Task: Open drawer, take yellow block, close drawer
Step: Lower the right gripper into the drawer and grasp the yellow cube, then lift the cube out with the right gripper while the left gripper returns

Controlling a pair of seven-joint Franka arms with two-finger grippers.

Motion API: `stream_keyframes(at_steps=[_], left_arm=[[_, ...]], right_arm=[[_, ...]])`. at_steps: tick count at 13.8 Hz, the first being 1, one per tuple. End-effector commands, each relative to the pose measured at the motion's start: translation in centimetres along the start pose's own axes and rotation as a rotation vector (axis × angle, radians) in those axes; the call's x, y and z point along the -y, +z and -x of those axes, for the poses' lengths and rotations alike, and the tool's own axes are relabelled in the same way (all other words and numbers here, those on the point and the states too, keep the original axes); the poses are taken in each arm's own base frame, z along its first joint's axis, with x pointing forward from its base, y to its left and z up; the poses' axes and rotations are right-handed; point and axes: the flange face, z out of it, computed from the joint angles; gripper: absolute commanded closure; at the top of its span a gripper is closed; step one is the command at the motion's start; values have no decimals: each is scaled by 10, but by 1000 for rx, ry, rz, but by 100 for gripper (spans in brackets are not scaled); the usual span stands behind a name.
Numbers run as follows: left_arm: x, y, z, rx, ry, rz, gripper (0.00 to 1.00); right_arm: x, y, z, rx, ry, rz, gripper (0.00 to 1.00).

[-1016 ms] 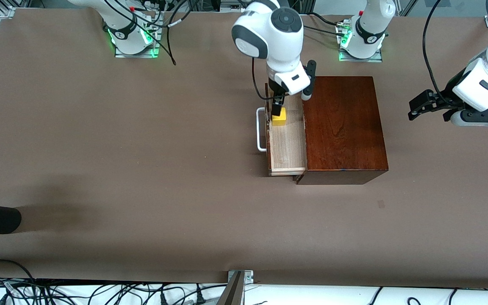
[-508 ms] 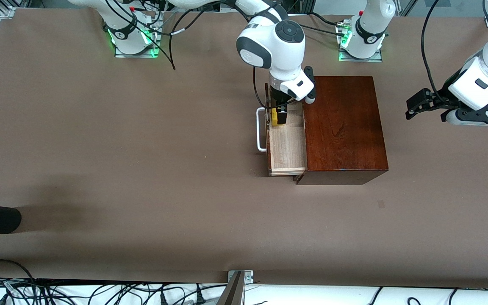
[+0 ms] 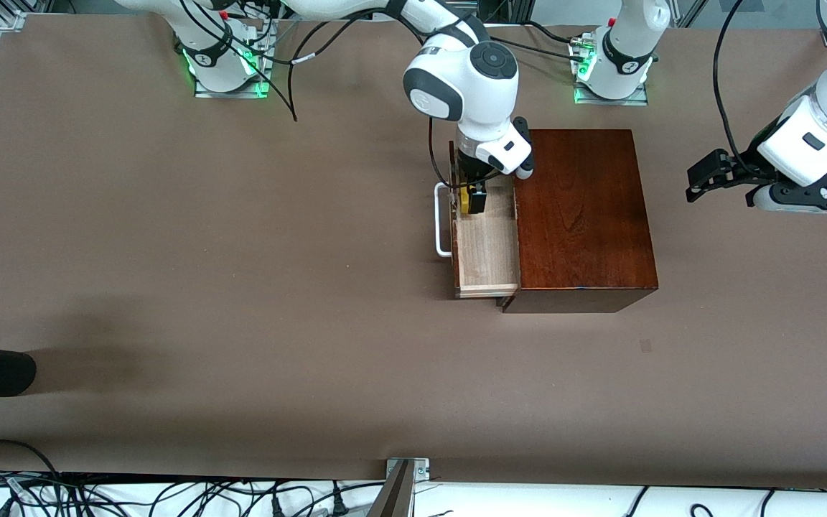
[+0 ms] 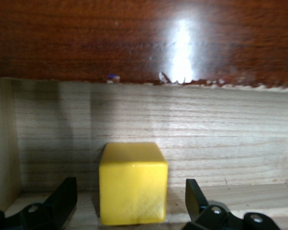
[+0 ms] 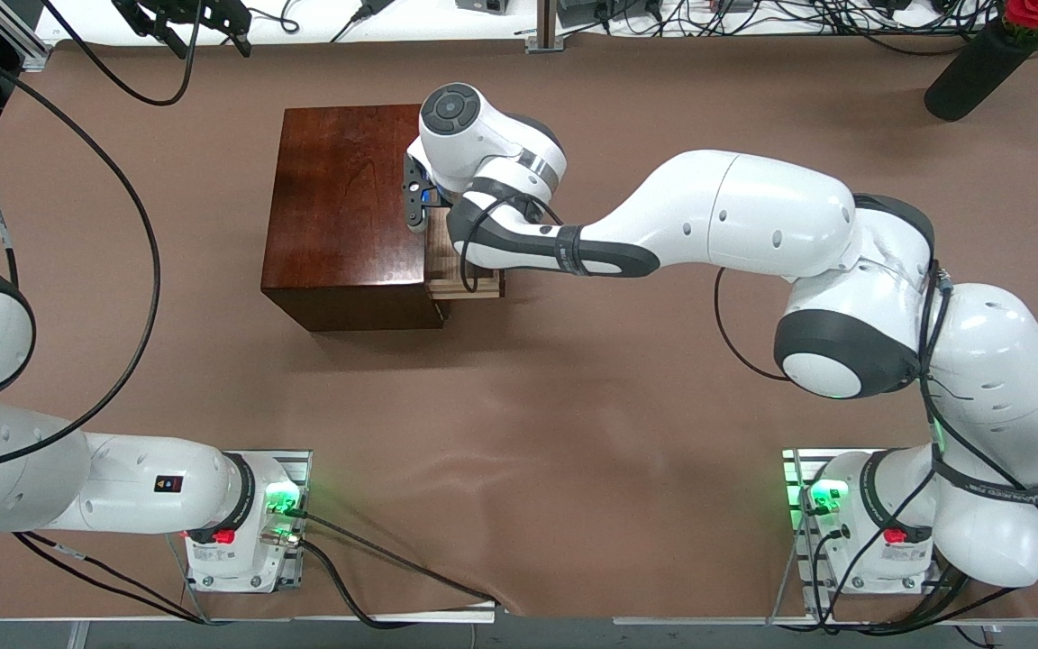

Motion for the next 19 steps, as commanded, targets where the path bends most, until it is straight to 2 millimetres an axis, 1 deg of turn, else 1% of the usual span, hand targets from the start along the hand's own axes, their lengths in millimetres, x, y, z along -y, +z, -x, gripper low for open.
stream_keyframes(at_steps=[1,2,3,4,5,6,8,12,15,16,17,18,19], left_arm=[[0,-7,5,-13,17,8,0],[0,-7,5,-14,17,7,0],[0,-7,5,-13,17,8,0],[0,-7,4,-13,17,7,0],[-1,-7,5,-14,10,8,0],[-4,-7,5,-14,12,7,0],[-5,-7,5,-14,12,8,0],[-6,-7,5,-14,13,8,0],[-6,-7,5,-14,13,8,0],[-6,-7,5,-14,13,8,0],[-6,-7,5,-14,13,8,0],[-6,-7,5,-14,13,8,0],[-6,-7,5,-14,13,8,0]], right_arm=[[-3,2,-5,1,-17,25,0],[-2,4,-7,-5,-21,30,0],[-2,8,-7,-5,-21,30,15],[-2,8,-8,-9,-19,33,38],[-1,8,-8,-8,-19,34,67],[-1,8,-9,-11,-19,35,82],[-3,6,-8,-12,-22,38,100],[-4,-2,-7,-9,0,38,100],[-12,-51,-8,-27,59,43,100],[-20,-75,-6,-47,75,49,100],[-25,-93,-2,-66,94,41,100],[-30,-118,5,-84,137,39,100],[-36,-144,16,-87,211,49,100]])
